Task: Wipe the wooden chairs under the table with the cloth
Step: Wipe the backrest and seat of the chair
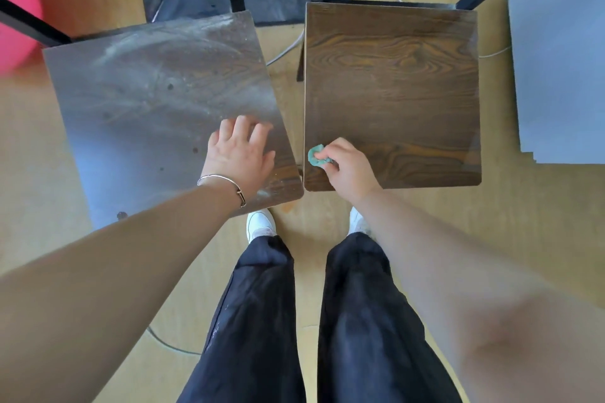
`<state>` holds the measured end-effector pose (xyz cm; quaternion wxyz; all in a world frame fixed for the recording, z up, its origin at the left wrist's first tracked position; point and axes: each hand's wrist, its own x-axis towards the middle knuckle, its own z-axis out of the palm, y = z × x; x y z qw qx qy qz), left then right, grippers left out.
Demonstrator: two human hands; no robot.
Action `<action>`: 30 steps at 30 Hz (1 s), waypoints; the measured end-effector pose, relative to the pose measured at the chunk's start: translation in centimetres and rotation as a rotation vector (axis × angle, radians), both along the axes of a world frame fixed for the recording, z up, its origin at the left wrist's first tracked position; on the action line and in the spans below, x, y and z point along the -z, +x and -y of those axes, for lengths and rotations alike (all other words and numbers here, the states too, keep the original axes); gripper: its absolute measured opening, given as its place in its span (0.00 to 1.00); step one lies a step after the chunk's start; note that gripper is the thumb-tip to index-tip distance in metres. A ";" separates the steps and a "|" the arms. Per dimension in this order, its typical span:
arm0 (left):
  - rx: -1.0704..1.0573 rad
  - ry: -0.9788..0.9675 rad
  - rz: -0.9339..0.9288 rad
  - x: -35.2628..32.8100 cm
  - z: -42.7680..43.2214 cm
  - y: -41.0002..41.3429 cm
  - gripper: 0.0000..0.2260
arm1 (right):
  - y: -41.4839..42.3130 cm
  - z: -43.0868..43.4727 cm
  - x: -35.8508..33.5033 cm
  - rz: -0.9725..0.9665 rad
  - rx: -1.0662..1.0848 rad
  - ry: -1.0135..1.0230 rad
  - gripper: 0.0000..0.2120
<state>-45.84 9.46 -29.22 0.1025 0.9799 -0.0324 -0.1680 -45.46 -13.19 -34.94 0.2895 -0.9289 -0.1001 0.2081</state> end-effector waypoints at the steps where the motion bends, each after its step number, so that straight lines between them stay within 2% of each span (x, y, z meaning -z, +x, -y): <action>1: -0.002 -0.006 0.007 -0.1 0.0 -0.3 0.20 | -0.5 0.0 0.1 -0.005 -0.030 -0.005 0.09; 7: -0.034 -0.019 0.031 -0.5 0.6 -2.5 0.20 | -4.2 0.6 0.1 -0.069 -0.128 0.021 0.08; 10: -0.061 -0.012 0.030 -0.6 1.1 -3.5 0.19 | -7.7 2.6 0.9 -0.261 -0.413 -0.193 0.12; 11: -0.074 -0.011 0.028 -0.7 1.3 -3.8 0.19 | -9.1 3.5 1.0 -0.290 -0.420 -0.236 0.12; 14: -0.128 -0.011 0.038 -1.1 1.5 -4.7 0.19 | -11.8 5.4 0.0 -0.219 -0.177 -0.176 0.11; 24: -0.251 0.028 0.045 -4.0 2.5 -6.6 0.19 | -6.1 2.6 -5.7 -0.008 0.009 0.100 0.10; 30: -0.310 0.007 0.043 -3.8 2.2 -6.6 0.19 | -3.3 -1.4 -6.5 0.033 0.078 0.197 0.09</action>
